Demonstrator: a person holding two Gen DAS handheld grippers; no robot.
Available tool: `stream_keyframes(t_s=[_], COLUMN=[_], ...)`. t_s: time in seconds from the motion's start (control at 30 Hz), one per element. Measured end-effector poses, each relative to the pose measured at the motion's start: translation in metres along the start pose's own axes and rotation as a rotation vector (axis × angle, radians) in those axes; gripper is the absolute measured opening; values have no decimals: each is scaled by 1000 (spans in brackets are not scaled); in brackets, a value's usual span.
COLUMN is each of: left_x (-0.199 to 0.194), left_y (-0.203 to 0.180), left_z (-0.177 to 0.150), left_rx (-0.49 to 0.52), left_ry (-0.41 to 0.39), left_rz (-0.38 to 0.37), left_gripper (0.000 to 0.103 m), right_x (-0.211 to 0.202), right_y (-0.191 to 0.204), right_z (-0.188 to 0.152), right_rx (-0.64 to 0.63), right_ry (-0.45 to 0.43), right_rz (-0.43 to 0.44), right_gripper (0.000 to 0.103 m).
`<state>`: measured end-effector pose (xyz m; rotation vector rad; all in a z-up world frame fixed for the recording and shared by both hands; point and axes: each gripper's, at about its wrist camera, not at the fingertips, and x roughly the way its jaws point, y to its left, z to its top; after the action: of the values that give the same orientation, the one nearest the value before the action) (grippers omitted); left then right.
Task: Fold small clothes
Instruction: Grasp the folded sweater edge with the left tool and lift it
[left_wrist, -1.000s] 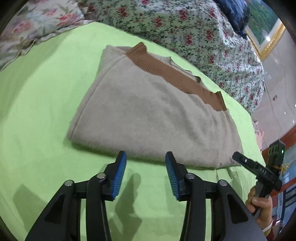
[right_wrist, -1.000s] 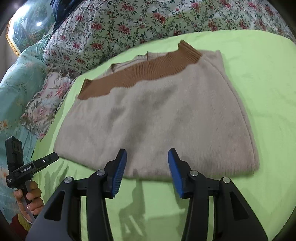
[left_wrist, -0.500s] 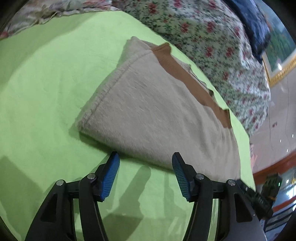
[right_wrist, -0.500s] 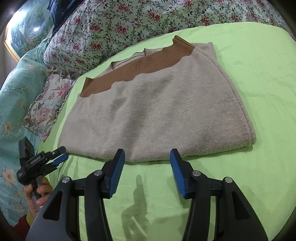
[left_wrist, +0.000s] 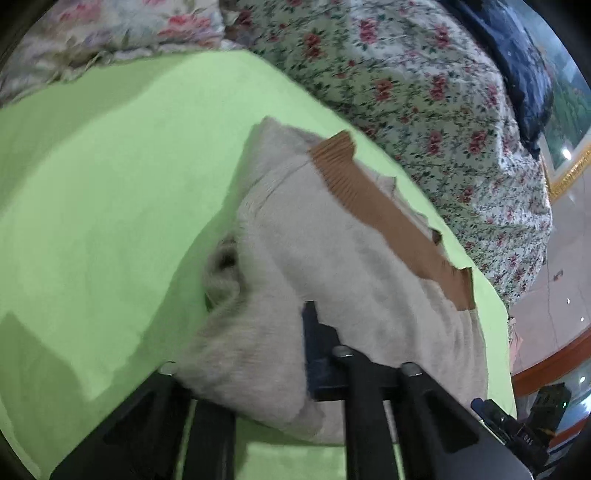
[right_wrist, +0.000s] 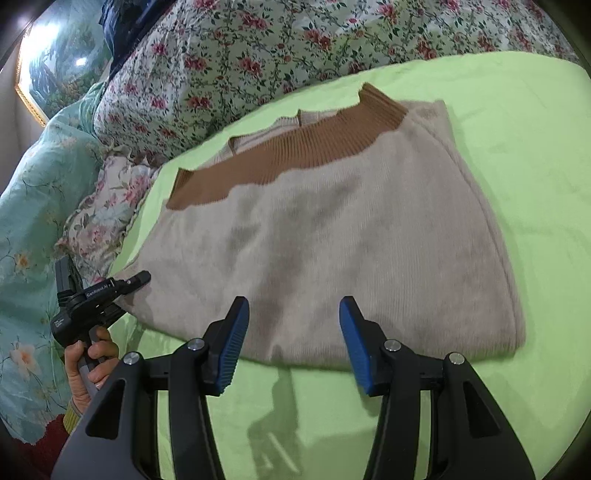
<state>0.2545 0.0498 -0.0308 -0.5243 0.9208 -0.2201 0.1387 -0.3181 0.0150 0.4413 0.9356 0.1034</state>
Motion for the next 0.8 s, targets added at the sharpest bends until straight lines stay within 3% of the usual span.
stream_keyframes(t_s=[0.23, 0.43, 0.47, 0.53, 0.57, 0.67, 0.8], left_x=[-25, -6, 0, 12, 19, 34, 35], left_y=[-74, -147, -158, -173, -178, -181, -183], left_z=[-2, -32, -42, -58, -65, -79, -82], left_rx=[192, 385, 428, 489, 511, 522, 522], left_ry=[-61, 4, 19, 41, 59, 102, 98], left_rz=[-91, -136, -130, -120, -119, -134, -147], left_gripper=[7, 7, 7, 7, 7, 7, 7], right_x=[-1, 7, 11, 21, 27, 49, 93], right_y=[-7, -10, -8, -4, -2, 6, 26], right_z=[27, 58, 63, 74, 78, 87, 96], right_rx=[14, 53, 52, 56, 53, 50, 28], right_ry=[12, 66, 78, 90, 100, 137, 217], right_rz=[107, 229, 248, 286, 310, 333, 326], right_gripper=[52, 53, 55, 72, 75, 76, 76])
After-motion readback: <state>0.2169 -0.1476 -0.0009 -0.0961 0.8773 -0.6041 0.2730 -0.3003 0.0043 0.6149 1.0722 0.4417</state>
